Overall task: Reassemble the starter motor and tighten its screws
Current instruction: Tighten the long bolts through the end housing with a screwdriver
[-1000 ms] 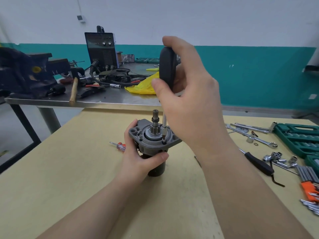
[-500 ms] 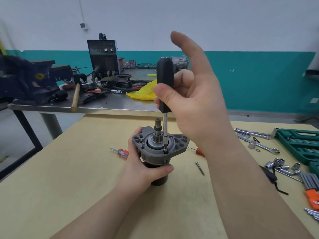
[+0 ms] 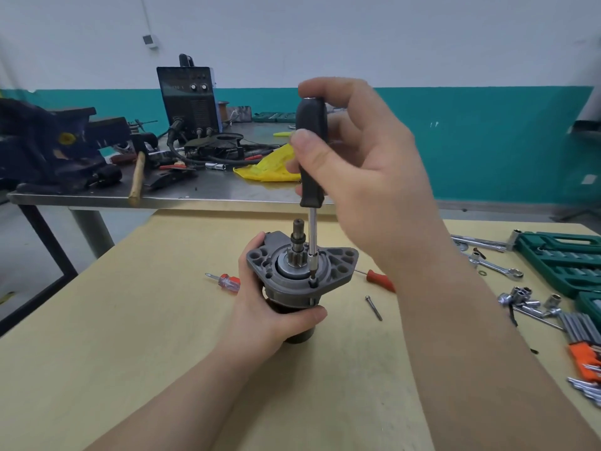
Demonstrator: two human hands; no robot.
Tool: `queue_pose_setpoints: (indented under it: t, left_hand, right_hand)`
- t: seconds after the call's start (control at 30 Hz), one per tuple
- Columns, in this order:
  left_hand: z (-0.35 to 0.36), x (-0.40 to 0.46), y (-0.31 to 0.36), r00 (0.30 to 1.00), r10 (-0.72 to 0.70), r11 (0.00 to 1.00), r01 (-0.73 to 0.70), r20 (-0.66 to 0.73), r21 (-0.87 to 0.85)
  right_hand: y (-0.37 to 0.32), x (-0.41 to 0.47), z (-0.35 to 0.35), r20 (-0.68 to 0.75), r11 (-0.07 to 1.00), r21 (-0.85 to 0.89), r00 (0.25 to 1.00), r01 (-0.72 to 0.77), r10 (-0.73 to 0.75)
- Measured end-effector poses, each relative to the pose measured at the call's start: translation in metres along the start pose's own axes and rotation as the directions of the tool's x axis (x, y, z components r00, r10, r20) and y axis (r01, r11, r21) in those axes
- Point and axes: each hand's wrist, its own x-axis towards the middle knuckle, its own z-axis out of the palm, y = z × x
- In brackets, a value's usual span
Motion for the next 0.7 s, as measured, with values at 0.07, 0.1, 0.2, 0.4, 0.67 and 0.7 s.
queue_pose_setpoints:
  t: [0.07,0.1,0.2,0.4,0.67,0.7]
  left_hand:
    - [-0.001,0.002,0.001,1.0,-0.013,1.0,0.014,0.009,-0.016]
    - [-0.002,0.003,0.001,1.0,-0.019,0.999,0.02,0.014,-0.028]
    - [-0.002,0.004,0.002,0.999,-0.022,0.999,0.023,0.03,-0.049]
    - [0.003,0.0,0.003,0.998,0.021,0.999,-0.019,0.063,-0.043]
    - [0.005,-0.002,0.0,1.0,0.018,0.999,-0.017,0.026,-0.039]
    - [0.005,-0.002,0.0,1.0,0.015,0.999,-0.014,0.024,-0.041]
  right_hand:
    - [-0.001,0.0,-0.008,0.093,0.983,0.173,0.994,-0.063,0.048]
    - [-0.002,-0.001,-0.011,0.127,0.971,0.227,0.991,-0.076,0.048]
    - [-0.001,-0.001,-0.017,0.172,0.95,0.298,0.984,-0.097,0.046]
    - [0.0,-0.001,-0.012,0.195,0.92,0.344,0.973,-0.185,0.122]
    - [-0.009,-0.004,0.0,-0.221,0.967,-0.239,0.975,-0.091,0.038]
    - [-0.009,-0.005,0.001,-0.227,0.962,-0.264,0.974,-0.074,0.012]
